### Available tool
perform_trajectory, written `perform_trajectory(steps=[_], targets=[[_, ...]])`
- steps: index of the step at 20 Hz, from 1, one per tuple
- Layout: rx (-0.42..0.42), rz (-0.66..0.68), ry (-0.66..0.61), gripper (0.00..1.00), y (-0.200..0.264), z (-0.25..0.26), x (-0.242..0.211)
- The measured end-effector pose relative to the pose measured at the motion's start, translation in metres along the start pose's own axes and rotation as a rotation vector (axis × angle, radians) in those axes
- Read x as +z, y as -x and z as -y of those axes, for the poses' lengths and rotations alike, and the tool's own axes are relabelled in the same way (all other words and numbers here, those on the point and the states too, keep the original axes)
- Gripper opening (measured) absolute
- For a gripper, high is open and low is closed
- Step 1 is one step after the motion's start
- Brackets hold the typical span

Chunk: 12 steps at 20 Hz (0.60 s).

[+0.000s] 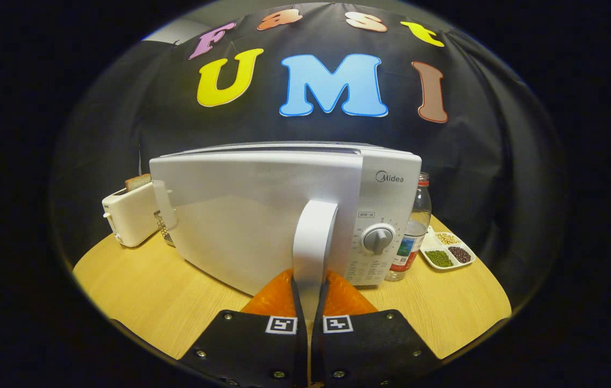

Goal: Open the microwave, put the food inside, and close the microwave door.

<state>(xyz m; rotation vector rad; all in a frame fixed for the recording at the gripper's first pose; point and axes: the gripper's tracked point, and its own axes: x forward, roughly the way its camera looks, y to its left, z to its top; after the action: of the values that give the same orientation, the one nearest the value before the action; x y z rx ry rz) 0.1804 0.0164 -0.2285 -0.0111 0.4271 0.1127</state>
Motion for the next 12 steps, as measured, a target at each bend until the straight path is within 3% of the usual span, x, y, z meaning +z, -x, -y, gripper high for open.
perform_trajectory(steps=[12], targets=[[0.022, -0.003, 0.006, 0.09, 0.091, -0.093, -0.037]])
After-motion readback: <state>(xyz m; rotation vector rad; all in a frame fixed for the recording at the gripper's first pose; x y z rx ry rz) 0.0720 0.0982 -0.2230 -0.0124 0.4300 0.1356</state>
